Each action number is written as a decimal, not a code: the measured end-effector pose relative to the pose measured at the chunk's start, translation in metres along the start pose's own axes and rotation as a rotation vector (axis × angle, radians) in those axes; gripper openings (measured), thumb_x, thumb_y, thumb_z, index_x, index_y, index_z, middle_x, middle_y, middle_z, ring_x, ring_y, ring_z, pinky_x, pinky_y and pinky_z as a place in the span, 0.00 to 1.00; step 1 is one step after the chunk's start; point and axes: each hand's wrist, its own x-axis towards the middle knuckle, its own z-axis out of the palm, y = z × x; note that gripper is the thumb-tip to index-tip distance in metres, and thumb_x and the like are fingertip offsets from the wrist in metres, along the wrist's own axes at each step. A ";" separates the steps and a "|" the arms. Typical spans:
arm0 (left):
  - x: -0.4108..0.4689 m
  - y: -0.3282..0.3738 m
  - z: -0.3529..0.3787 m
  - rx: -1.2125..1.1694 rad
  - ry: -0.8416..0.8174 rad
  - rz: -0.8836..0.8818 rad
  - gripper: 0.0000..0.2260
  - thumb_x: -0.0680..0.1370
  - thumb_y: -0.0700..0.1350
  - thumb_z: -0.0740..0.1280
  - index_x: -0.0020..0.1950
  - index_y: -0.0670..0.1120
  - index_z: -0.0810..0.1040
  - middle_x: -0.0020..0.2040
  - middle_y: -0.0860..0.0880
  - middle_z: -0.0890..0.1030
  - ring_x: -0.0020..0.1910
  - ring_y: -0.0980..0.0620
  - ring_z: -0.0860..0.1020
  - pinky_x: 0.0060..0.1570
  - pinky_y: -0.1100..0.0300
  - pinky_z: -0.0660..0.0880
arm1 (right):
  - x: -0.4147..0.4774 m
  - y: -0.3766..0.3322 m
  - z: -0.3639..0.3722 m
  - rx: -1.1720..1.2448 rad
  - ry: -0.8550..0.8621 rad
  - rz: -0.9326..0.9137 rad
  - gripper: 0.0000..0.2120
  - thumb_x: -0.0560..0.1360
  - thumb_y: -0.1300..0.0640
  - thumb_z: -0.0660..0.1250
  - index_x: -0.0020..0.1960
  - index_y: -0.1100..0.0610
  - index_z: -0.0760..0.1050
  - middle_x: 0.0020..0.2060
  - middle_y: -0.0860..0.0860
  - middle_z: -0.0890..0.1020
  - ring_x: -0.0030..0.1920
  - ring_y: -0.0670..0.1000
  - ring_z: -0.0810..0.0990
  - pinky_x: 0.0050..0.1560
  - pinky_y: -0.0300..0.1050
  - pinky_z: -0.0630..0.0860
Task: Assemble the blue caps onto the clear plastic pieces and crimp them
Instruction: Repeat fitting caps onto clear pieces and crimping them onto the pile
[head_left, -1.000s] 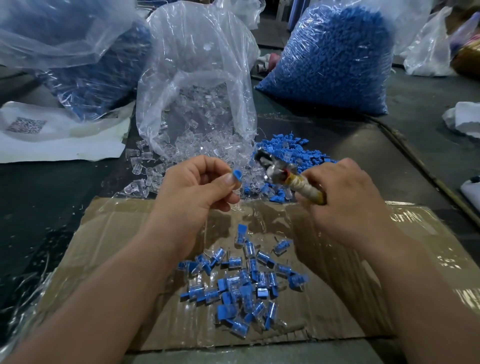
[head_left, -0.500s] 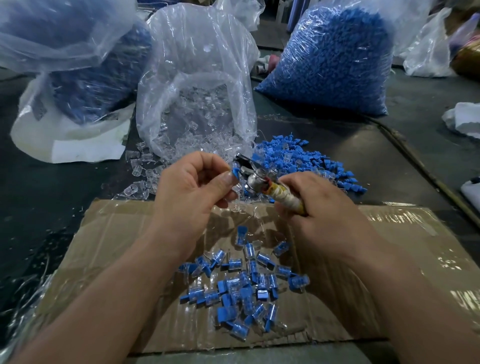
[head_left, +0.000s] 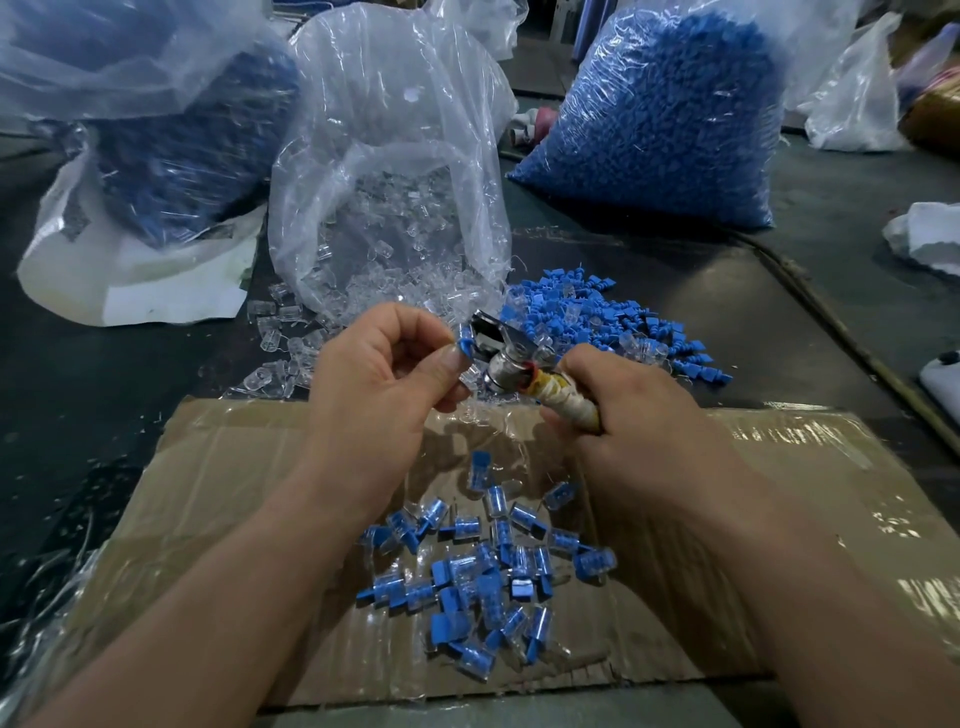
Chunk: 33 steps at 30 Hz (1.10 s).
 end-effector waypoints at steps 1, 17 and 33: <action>0.000 0.000 0.000 0.007 0.001 -0.004 0.10 0.73 0.31 0.64 0.39 0.45 0.74 0.34 0.47 0.77 0.30 0.59 0.77 0.32 0.69 0.75 | 0.000 0.000 0.000 0.000 -0.005 0.006 0.07 0.73 0.56 0.66 0.43 0.50 0.66 0.37 0.45 0.72 0.37 0.44 0.70 0.33 0.39 0.64; 0.000 0.002 -0.006 -0.086 0.015 -0.122 0.06 0.70 0.35 0.68 0.36 0.46 0.78 0.30 0.52 0.80 0.27 0.57 0.76 0.28 0.68 0.74 | 0.003 0.021 -0.003 -0.102 -0.122 0.004 0.08 0.73 0.51 0.66 0.50 0.46 0.69 0.42 0.42 0.72 0.43 0.44 0.70 0.39 0.38 0.65; -0.007 0.010 -0.005 -0.018 -0.656 -0.221 0.09 0.61 0.48 0.71 0.38 0.46 0.82 0.28 0.49 0.79 0.25 0.58 0.74 0.24 0.70 0.70 | 0.005 0.030 -0.009 -0.109 -0.320 0.061 0.32 0.59 0.37 0.73 0.60 0.46 0.70 0.51 0.43 0.73 0.52 0.45 0.71 0.55 0.46 0.70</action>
